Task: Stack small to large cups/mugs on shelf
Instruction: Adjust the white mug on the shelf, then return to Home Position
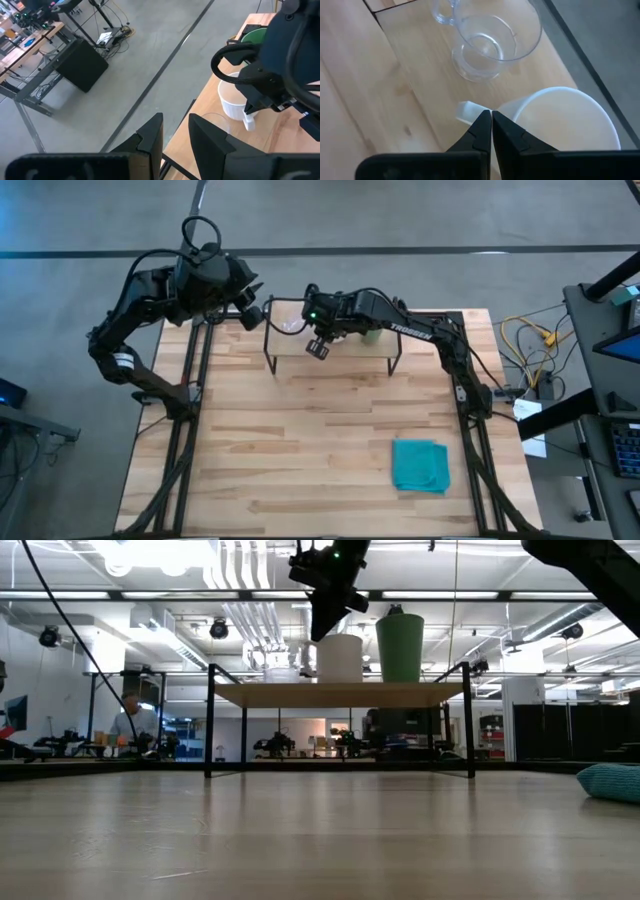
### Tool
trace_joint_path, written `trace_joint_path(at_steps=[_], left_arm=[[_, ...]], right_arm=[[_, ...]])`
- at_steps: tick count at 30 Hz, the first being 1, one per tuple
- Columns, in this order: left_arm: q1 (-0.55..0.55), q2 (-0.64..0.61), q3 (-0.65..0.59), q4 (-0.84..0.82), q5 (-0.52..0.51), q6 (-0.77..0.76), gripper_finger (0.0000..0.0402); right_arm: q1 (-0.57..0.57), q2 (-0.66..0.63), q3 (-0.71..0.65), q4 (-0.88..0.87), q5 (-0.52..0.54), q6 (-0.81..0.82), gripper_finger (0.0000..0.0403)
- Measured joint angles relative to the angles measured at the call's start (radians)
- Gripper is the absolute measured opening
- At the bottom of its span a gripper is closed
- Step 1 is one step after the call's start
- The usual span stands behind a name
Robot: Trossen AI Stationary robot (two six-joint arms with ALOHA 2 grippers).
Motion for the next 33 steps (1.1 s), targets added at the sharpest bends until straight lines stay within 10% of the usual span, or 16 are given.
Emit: trace_joint_path(at_steps=[17,33], left_arm=[[0.0,0.0,0.0,0.001,0.001,0.0,0.0079],[0.0,-0.007,0.002,-0.042,0.0,0.006,0.0079]], right_arm=[[0.023,-0.034,-0.001,-0.001,-0.008,-0.037,0.0008],[0.142,-0.387,-0.001,0.051,-0.08,-0.003,0.0009]])
